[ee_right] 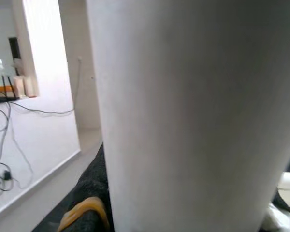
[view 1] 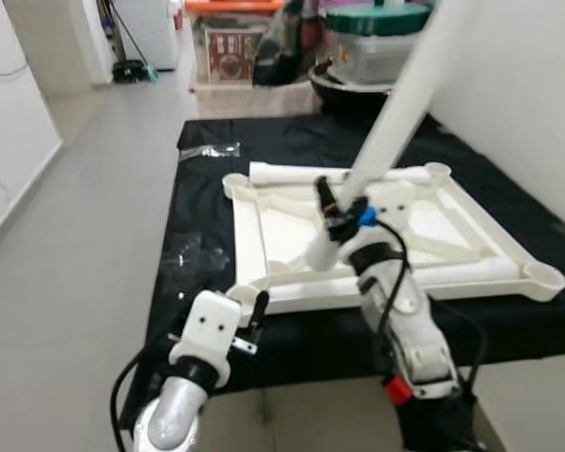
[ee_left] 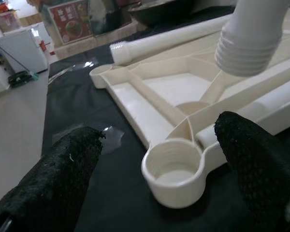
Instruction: Building children table
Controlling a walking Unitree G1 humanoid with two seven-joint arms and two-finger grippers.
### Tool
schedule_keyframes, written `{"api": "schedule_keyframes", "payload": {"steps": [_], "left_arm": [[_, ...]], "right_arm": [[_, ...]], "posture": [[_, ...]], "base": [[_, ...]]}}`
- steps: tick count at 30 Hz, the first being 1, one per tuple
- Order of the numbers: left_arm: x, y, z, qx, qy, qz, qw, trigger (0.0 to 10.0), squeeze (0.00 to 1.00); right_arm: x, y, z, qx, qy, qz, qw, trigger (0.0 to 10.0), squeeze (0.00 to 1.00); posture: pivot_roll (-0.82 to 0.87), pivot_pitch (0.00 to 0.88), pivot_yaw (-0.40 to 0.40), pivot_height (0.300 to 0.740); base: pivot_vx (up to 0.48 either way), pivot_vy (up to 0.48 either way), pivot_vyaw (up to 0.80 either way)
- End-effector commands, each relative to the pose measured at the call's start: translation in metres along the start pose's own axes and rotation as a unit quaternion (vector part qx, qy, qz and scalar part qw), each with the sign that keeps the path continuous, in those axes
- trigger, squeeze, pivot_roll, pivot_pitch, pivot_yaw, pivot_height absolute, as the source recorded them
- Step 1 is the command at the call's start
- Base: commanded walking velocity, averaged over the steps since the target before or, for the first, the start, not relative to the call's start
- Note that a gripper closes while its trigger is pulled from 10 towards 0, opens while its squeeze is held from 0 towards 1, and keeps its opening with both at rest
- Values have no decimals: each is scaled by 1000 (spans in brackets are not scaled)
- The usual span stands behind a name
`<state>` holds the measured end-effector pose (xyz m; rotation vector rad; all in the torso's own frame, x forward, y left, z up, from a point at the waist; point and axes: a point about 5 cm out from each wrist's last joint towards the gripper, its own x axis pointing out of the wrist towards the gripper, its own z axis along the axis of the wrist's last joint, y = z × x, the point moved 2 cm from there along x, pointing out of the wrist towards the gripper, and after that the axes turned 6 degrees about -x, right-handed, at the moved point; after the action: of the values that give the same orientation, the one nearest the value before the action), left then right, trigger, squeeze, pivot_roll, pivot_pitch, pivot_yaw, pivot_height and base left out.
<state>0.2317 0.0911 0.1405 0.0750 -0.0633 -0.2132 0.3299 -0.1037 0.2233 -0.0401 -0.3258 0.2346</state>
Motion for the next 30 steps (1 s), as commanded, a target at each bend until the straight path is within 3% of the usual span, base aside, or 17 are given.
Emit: {"api": "schedule_keyframes", "payload": {"steps": [1,9,16,24,27,30], "left_arm": [[-1,-1,-1,-7,7,4,1000,10000,0],[-3,-2,-1,-3,9,5,1000,10000,0],[-5,-5,-2,-4,12,1,1000,10000,0],[-7,-6,-2,-6,14,2,1000,10000,0],[-9,-5,-4,-12,21,-1,1000,10000,0],[-11,-5,-5,-16,22,-8,1000,10000,0]], "right_arm": [[3,1,3,9,-3,8,1000,10000,0],[10,6,4,27,-1,35,999,10000,0],[25,10,16,41,-20,72,996,10000,0],[31,3,17,52,-19,79,995,10000,0],[36,-2,14,41,-8,158,987,10000,0],[40,-12,11,26,0,166,986,10000,0]], "posture": [[74,43,7,740],[75,54,-1,740],[76,55,-11,740],[80,53,-13,740],[81,53,-7,740],[81,51,-10,740]], "base": [[0,0,0],[0,0,0],[0,0,800],[0,0,700],[0,0,0],[0,0,0]]}}
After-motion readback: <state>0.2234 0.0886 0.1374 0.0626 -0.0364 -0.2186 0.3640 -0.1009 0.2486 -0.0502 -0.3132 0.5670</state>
